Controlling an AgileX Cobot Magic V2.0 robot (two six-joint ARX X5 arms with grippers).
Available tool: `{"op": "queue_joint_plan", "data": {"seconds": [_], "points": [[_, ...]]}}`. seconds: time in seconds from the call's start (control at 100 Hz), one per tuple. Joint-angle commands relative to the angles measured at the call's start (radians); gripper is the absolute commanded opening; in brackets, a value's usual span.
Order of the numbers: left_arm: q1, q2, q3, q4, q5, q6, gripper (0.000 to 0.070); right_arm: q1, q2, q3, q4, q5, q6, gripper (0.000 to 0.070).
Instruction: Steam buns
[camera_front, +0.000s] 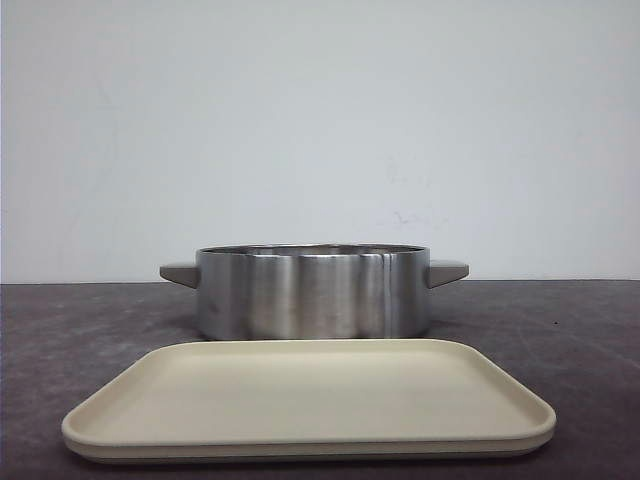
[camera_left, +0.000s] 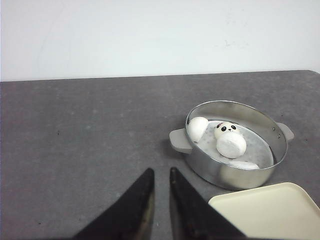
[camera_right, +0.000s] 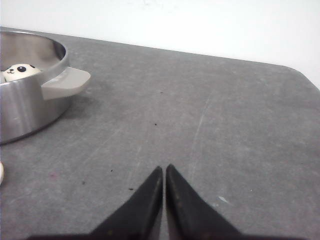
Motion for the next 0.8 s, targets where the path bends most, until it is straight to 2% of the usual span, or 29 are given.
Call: {"op": "queue_joint_plan", "data": {"seconds": [0.0,0.23,0.34,0.4,0.57,0.65,0.72,0.79], "points": [[-0.006,0.002,0.014,0.012,-0.006,-0.006,0.0016,0.000,0.000,-0.003,0.011,0.000,0.008,0.0004],[-0.006,0.002,0.014,0.011,-0.005,-0.003,0.0015,0.000,0.000,-0.003,0.011,0.000,0.008,0.0004],[-0.002,0.001,0.014,0.010,-0.032,0.153,0.0016,0.000,0.000,-0.003,0.011,0.000,0.008,0.0004],[0.015,-0.006,0.014,0.011,-0.035,0.185,0.0016,0.000,0.000,-0.003,0.011,0.000,0.008,0.0004],[0.090,-0.040,0.011,0.021,-0.032,0.177,0.0016,0.000,0.000,-0.003,0.011,0.000,0.008,0.0004],[0.137,-0.058,-0.015,0.033,-0.031,0.126,0.0016,0.000,0.000,-0.003,0.011,0.000,0.008,0.0004],[0.180,-0.088,-0.095,0.117,-0.031,0.096,0.0016,0.000,0.000,-0.003,0.011,0.000,0.008,0.0004],[0.223,-0.135,-0.230,0.270,-0.023,0.080,0.0016,0.000,0.000,-0.003,0.011,0.000,0.008,0.0004]]}}
